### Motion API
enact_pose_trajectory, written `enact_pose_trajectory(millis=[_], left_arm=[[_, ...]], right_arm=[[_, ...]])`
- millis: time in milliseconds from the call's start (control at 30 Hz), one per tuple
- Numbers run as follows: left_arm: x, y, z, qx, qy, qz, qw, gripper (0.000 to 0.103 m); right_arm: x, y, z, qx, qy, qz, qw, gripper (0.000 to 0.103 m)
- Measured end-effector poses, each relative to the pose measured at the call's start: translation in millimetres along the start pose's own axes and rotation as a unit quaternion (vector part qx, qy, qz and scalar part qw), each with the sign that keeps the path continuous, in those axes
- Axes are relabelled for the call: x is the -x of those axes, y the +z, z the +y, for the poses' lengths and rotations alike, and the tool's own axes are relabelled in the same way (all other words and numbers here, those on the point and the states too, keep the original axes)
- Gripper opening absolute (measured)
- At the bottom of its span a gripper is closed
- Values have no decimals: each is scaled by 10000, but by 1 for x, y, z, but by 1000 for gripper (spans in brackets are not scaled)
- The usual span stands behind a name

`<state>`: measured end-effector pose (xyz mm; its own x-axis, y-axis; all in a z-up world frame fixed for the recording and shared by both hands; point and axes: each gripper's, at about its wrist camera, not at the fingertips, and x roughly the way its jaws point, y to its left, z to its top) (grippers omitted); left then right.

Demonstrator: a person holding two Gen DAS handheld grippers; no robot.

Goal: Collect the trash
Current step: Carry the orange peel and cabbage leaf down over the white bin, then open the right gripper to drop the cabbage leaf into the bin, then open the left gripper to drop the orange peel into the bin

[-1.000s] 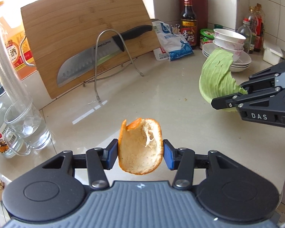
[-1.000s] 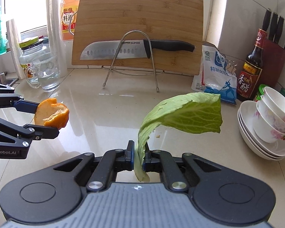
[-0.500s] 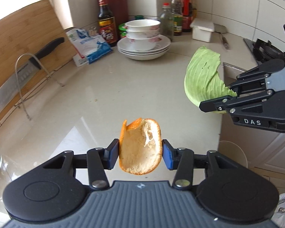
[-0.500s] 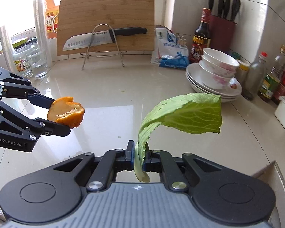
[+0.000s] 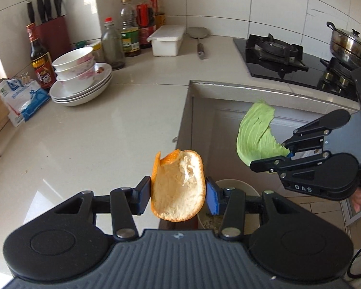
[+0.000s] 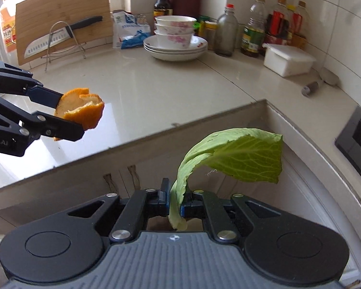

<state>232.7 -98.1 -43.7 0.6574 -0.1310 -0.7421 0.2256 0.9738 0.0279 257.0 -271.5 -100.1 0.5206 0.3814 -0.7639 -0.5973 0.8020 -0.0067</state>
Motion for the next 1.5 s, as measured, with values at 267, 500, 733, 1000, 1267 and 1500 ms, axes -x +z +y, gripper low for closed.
enact_pose_trajectory(millis=[267,500,733,1000,1267,1500], left_arm=[[-16,10,-32,-221,-235,16,9995,46],[-29,14,-43,-285,-231,70,9993,46],[-46,15,-52,-342,-311,219,9987,46],[-88,16,-77,-351,-595,456,9966,46],[-151,10,-100,-229,-967,822,9916,46],[-219,-6,-115,-71,-896,1107,9898,72]], right_arm=[[-38,-45,-25,-275,-226,499,9981,10],[-67,-55,-37,-260,-280,583,9976,59],[-64,-64,-47,-495,-48,535,9973,88],[-55,-84,-59,-801,79,439,9958,96],[-45,-104,-69,-616,-196,561,9963,103],[-38,-122,-82,-783,-480,846,9922,103]])
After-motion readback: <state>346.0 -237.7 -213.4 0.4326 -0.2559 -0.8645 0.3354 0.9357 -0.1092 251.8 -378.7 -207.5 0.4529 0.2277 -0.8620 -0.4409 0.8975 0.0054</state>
